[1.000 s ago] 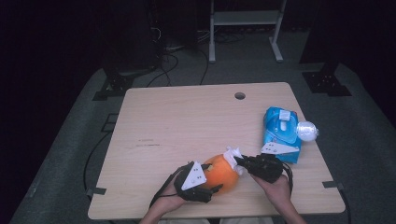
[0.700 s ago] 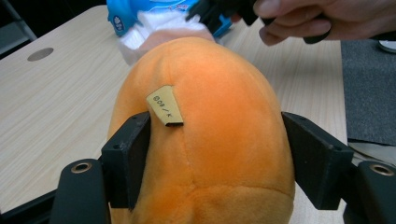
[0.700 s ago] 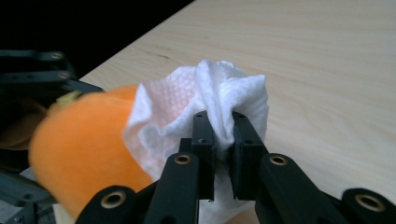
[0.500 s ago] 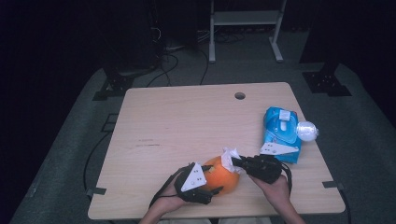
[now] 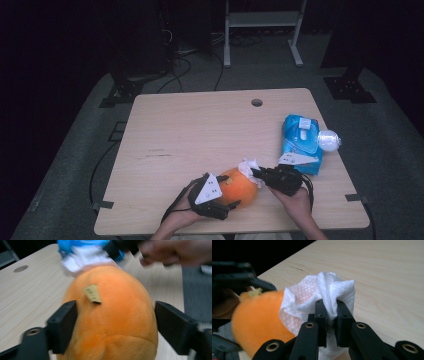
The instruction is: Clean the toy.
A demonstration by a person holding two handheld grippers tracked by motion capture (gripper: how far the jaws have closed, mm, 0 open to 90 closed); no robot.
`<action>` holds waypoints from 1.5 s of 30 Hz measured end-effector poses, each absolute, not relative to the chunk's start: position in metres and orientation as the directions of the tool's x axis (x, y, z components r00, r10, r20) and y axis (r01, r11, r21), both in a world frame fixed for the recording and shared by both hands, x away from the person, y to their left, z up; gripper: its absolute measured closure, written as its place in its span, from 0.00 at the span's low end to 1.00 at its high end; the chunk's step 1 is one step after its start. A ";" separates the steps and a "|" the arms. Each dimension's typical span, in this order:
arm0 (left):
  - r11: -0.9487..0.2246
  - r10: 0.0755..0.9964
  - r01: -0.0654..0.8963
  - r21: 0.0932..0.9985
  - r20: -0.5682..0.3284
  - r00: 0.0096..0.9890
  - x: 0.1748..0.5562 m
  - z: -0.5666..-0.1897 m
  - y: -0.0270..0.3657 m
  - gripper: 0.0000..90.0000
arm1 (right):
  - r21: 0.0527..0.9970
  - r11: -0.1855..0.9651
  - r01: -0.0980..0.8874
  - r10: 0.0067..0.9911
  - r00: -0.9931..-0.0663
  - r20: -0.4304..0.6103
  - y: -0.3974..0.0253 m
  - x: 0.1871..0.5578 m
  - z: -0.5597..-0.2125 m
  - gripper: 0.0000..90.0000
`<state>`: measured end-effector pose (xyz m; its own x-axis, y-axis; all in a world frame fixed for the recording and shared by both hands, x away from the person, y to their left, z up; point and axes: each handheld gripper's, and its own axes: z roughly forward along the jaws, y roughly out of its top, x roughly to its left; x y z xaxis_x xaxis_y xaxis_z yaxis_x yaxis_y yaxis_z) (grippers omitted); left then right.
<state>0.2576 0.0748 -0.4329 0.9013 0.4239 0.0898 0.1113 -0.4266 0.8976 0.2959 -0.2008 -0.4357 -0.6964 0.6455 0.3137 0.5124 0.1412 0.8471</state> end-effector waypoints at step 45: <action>-0.413 0.456 0.172 0.894 0.039 0.889 0.263 -0.431 0.088 0.26 | 0.881 0.176 0.439 0.595 -0.760 0.259 -0.179 0.278 -0.418 0.90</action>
